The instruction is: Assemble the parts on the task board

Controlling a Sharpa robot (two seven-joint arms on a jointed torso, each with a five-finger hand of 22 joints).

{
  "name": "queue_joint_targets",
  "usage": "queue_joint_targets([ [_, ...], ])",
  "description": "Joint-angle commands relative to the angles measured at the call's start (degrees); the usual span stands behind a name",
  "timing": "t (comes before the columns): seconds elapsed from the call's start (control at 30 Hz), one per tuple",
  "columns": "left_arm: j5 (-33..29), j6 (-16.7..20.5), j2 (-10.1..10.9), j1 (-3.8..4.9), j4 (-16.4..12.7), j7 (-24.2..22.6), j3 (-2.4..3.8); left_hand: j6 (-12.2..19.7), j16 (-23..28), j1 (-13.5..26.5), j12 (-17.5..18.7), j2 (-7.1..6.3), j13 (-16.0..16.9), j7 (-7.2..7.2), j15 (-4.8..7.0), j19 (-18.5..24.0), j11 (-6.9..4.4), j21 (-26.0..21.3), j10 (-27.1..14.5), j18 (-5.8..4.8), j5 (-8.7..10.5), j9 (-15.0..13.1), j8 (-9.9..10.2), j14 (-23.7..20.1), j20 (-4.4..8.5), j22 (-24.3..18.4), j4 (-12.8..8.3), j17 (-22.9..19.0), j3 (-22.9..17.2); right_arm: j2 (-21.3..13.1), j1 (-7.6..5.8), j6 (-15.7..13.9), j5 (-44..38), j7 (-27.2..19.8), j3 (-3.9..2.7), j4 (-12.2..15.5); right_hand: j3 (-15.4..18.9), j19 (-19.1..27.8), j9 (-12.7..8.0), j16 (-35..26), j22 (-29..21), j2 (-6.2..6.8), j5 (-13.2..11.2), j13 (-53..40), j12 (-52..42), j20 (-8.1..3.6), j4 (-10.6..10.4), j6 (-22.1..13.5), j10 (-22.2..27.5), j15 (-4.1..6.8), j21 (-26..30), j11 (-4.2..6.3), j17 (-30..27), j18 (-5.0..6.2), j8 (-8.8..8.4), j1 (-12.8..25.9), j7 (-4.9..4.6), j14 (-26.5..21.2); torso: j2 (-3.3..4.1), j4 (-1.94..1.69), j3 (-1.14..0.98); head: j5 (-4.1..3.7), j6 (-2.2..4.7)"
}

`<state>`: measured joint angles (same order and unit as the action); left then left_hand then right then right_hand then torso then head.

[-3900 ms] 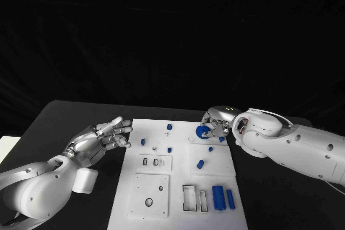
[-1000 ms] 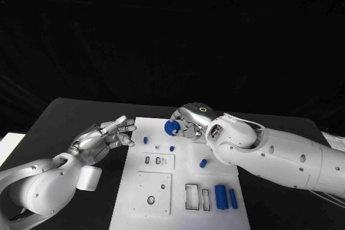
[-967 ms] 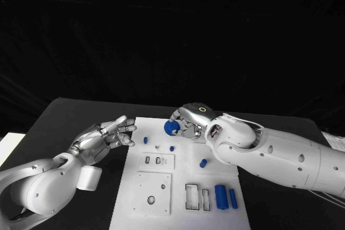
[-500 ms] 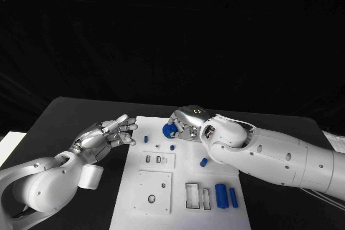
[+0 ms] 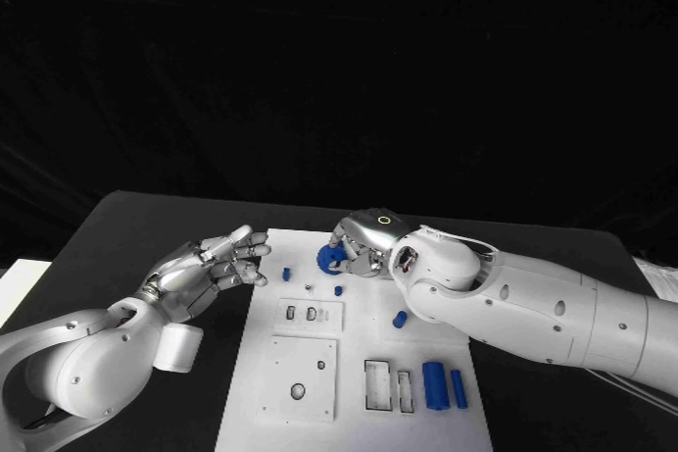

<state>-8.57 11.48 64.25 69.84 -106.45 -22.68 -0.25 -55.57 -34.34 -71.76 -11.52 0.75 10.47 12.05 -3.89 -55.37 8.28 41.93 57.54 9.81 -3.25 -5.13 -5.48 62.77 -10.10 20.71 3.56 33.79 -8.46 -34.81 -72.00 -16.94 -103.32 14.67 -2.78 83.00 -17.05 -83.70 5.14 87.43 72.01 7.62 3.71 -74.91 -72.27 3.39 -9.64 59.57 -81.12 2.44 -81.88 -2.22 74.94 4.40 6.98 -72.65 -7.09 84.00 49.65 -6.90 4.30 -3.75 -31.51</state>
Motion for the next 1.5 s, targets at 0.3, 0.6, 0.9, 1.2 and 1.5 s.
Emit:
queue_joint_targets([
  [0.3, -0.1, -1.2, -0.1, 0.05, -0.1, -0.2, 0.03, 0.6, 0.2, -0.1, 0.3, 0.31, -0.1, -0.01, -0.18, -0.3, 0.01, -0.2, -0.3, 0.76, 0.07, 0.1, 0.2, 0.3, 0.02, -0.1, -0.4, -0.1, 0.0, 0.2, 0.14, 2.8, -0.4, 1.3, 0.11, -0.4, 10.4, 0.1, -1.1, 0.7, 0.2, -1.02, 1.8, -1.2, 0.5, 1.43, -7.1, -4.1, 0.7, -1.58, -0.2, -1.28, 11.4, -0.93, -3.22, 10.4, -1.53, 5.2, 0.02, -0.02, 0.02, 0.02, 0.05],
  [0.6, -0.1, -1.2, 0.0, 0.05, 0.0, -0.2, 0.03, 0.6, 0.2, -0.1, 0.3, 0.31, -0.1, -0.01, -0.18, -0.3, 0.01, -0.2, -0.3, 0.76, 0.07, 0.1, 0.2, 0.3, 0.02, -0.1, -0.4, -0.1, 0.0, -0.3, 0.13, 4.0, 0.4, 1.7, 0.13, -0.5, 14.7, 0.0, -0.8, 0.9, 0.6, -4.43, 6.9, -2.3, -0.7, 1.36, -7.0, -2.7, 0.1, -1.38, -0.4, -1.1, 11.8, -0.99, -3.04, 13.0, -1.11, 5.3, 0.0, 0.01, -0.01, 0.01, -0.01],
  [0.9, -0.1, -1.3, 0.0, 0.04, 0.2, -0.2, 0.02, 0.6, 0.3, -0.1, 0.3, 0.35, -0.2, 0.0, -0.19, -0.4, 0.02, -0.4, -0.4, 0.76, 0.07, 0.1, 0.2, 0.3, 0.01, -0.2, -0.5, -0.2, 0.0, -5.0, 0.39, -11.7, 5.3, -4.8, -0.03, 2.7, 14.6, -0.1, -1.0, 1.0, 0.9, -5.89, 7.9, -3.0, -1.3, 1.28, -5.0, -3.1, -0.2, -1.34, -0.6, -1.11, 12.0, -1.05, -3.37, 6.0, -1.2, 5.3, -0.15, 0.31, -0.25, -0.27, 0.51],
  [1.2, -0.1, -1.6, -1.4, 0.02, 1.7, -0.1, -0.01, 0.6, 0.3, -0.1, 0.3, 0.35, -0.2, 0.0, -0.19, -0.4, 0.02, -0.4, -0.4, 0.76, 0.07, 0.1, 0.2, 0.3, 0.01, -0.2, -0.5, -0.2, 0.0, -15.0, 0.31, -10.1, 25.4, -18.0, -0.39, 5.6, 11.8, 0.6, -1.0, 0.2, -0.3, -4.61, 6.1, -2.0, 0.4, 1.34, 1.7, -3.4, 0.9, -1.35, 0.1, -1.1, 10.6, -0.79, -3.33, -4.6, -1.35, 5.0, -1.15, 1.6, -0.92, -0.41, 1.02],
  [1.5, -0.1, -1.9, -2.9, -0.04, 3.4, -0.2, -0.09, 0.6, 0.3, -0.2, 0.3, 0.43, -0.2, -0.04, -0.2, -0.4, 0.02, -0.5, -0.4, 0.76, 0.05, 0.1, 0.2, 0.3, 0.0, -0.3, -0.6, -0.2, -0.1, -22.3, 1.13, -5.5, 34.5, -25.2, -0.43, 4.3, 11.5, 0.7, -1.1, 0.1, -0.5, -3.36, 6.0, -1.9, 0.7, 1.43, 4.1, -3.8, 1.1, -1.46, 0.2, -1.22, 10.7, -0.78, -3.32, -7.0, -1.51, 5.0, -1.68, 2.7, -2.19, -0.59, 1.2],
])
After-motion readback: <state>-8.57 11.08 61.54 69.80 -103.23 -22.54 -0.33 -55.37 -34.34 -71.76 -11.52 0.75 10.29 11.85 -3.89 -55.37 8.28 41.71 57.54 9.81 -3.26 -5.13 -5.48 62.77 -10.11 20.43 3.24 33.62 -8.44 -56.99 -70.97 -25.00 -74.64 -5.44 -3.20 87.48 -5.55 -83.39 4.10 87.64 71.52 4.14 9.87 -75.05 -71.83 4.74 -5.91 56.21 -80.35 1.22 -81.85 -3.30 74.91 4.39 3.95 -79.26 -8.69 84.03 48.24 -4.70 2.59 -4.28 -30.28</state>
